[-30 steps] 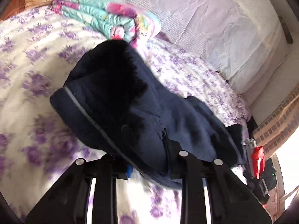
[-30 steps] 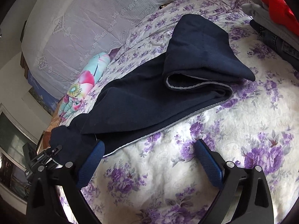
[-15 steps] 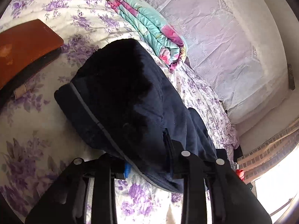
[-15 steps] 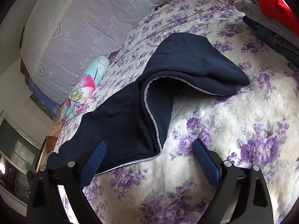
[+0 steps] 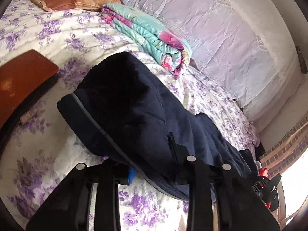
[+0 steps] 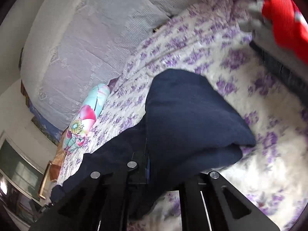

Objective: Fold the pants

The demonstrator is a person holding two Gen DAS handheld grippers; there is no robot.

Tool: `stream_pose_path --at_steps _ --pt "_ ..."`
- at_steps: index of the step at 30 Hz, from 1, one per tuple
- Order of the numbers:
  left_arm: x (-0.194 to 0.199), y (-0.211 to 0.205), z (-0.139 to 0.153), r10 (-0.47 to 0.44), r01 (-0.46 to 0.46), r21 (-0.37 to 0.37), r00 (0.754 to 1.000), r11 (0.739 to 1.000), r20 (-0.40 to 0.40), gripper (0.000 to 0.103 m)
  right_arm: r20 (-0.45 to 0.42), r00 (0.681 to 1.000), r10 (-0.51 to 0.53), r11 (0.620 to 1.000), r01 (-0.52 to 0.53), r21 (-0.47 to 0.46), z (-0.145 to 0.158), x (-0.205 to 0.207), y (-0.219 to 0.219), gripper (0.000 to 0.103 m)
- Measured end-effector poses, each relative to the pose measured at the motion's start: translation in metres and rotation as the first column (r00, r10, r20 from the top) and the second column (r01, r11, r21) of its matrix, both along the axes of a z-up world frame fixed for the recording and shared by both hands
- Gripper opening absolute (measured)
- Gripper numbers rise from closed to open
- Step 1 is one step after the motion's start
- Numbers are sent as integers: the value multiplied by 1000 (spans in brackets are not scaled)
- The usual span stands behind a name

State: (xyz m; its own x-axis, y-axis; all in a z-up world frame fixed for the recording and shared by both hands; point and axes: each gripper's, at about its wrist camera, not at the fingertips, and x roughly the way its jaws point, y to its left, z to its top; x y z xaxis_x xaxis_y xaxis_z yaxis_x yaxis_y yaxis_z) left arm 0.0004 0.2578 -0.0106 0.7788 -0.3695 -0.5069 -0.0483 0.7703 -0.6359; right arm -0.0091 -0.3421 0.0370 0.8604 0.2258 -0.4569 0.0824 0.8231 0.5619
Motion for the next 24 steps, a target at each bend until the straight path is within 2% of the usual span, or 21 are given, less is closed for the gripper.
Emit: stream_pose_path --at_steps 3,5,6,8,9,10,11,15,18,20,24 --pt "-4 12 8 -10 11 -42 1000 999 17 25 43 997 63 994 -59 -93 30 -51 6 7" --pt "-5 17 7 -36 36 -56 999 998 5 25 9 997 83 986 -80 -149 32 -79 8 7" --pt "-3 18 1 -55 53 -63 998 997 -31 28 -39 995 90 982 -95 -165 25 -87 8 8" --pt "-1 23 -22 -70 58 -91 988 994 -138 32 -185 978 96 972 -132 -194 -1 -93 6 18" --pt "-4 26 -29 -80 63 -124 987 990 -142 32 -232 970 71 969 -123 -215 -15 -99 5 34" --pt "-10 30 -31 -90 70 -153 988 986 -125 33 -256 965 55 967 -116 -229 -26 -107 4 42" --pt "-16 34 -28 -95 75 -157 988 985 -122 34 -261 964 50 967 -112 -230 -33 -115 3 45" --pt "-44 41 -9 -33 24 -68 991 997 -131 54 -216 976 42 980 -82 -180 -33 -149 -7 50" --pt "-62 44 15 -13 10 -30 996 999 -88 56 -174 984 24 987 -50 -151 -26 -162 -12 51" --pt "-71 43 29 -12 11 -20 999 1000 -48 56 -113 994 2 988 -20 -155 -18 -170 -12 51" --pt "-65 32 51 1 0 81 1000 997 -19 56 -18 999 -49 986 45 -159 -9 -168 -11 63"
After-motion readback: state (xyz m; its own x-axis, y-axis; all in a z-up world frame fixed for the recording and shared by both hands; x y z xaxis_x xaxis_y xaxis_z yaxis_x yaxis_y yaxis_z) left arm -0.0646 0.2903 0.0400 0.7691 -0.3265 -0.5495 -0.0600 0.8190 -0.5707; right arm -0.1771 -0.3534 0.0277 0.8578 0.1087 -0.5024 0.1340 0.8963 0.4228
